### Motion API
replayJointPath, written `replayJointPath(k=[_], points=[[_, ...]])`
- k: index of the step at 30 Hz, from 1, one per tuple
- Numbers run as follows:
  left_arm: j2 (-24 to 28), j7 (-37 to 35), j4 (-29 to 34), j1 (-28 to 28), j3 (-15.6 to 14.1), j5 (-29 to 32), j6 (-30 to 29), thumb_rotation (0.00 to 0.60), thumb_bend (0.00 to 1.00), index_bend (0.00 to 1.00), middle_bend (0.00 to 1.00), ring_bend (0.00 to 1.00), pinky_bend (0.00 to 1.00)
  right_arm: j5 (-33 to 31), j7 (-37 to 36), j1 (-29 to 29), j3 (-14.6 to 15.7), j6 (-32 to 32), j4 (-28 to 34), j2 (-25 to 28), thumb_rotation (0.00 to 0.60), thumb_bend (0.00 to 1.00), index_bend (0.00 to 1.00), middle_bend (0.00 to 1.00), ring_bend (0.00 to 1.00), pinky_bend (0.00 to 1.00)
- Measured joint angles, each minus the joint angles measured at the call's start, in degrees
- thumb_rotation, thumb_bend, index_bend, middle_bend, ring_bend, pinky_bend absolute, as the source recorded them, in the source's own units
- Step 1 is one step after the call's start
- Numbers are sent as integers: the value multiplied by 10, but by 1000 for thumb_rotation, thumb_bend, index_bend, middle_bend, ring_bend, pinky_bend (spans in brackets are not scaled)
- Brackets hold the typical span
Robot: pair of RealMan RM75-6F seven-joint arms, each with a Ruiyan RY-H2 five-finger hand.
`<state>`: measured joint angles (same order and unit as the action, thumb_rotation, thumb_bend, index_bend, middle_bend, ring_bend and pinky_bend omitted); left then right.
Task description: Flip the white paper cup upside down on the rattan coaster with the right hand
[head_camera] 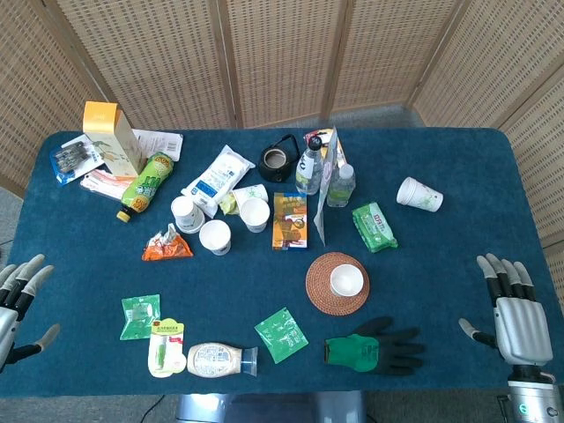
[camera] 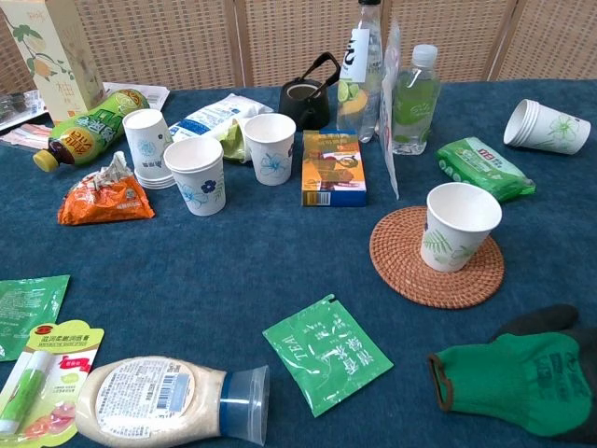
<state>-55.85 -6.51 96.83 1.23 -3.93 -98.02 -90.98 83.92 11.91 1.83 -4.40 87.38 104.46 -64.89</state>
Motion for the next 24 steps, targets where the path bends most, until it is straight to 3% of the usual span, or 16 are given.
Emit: replayJointPath(k=[17, 24], points=[[3, -3, 2, -2, -1, -3, -4, 600, 333, 0, 0, 0, 0, -2, -3, 2, 0, -5, -1, -1, 600, 52, 0, 0, 0, 0], [7, -5, 7, -4, -3, -7, -9, 600, 333, 0, 0, 0, 0, -4, -36, 10, 6, -34, -4, 3, 600, 51, 0, 0, 0, 0]])
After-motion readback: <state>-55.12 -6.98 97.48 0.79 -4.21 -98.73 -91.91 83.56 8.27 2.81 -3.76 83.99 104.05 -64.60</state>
